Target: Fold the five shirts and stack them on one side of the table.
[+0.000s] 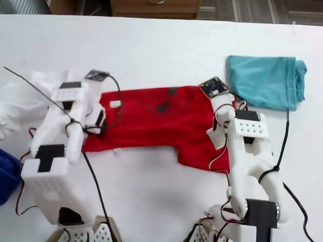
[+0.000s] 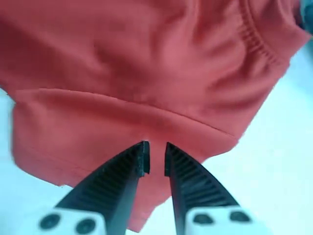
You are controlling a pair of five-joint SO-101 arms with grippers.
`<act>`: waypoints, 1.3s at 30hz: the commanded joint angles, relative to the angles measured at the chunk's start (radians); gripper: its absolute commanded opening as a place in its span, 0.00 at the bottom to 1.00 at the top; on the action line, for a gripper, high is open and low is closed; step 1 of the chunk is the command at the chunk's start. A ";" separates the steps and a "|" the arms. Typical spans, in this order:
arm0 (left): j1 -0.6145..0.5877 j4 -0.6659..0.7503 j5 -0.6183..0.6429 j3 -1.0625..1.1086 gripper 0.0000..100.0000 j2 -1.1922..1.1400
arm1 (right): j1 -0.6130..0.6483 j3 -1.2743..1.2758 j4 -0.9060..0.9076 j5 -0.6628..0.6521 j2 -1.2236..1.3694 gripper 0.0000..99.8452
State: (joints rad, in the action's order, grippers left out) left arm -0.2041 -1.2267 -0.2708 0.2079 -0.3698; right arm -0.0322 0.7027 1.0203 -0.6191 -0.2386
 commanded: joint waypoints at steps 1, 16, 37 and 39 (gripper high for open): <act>0.023 -0.044 -0.005 -0.064 0.04 0.034 | -0.008 -0.002 -0.013 -0.011 -0.050 0.06; 0.020 -0.184 -0.061 -0.231 0.20 0.072 | -0.007 0.005 -0.028 -0.008 -0.050 0.06; 0.055 -0.074 -0.057 -0.252 0.20 -0.043 | 0.311 0.184 0.186 -0.117 -0.268 0.13; 0.057 -0.049 -0.057 -0.248 0.20 -0.064 | 0.314 0.218 0.186 -0.117 -0.294 0.13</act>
State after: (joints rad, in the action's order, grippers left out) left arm -0.1626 -1.3172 -0.3261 -0.0422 -0.4312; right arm 0.2685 0.8945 1.1983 -0.7234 -0.4641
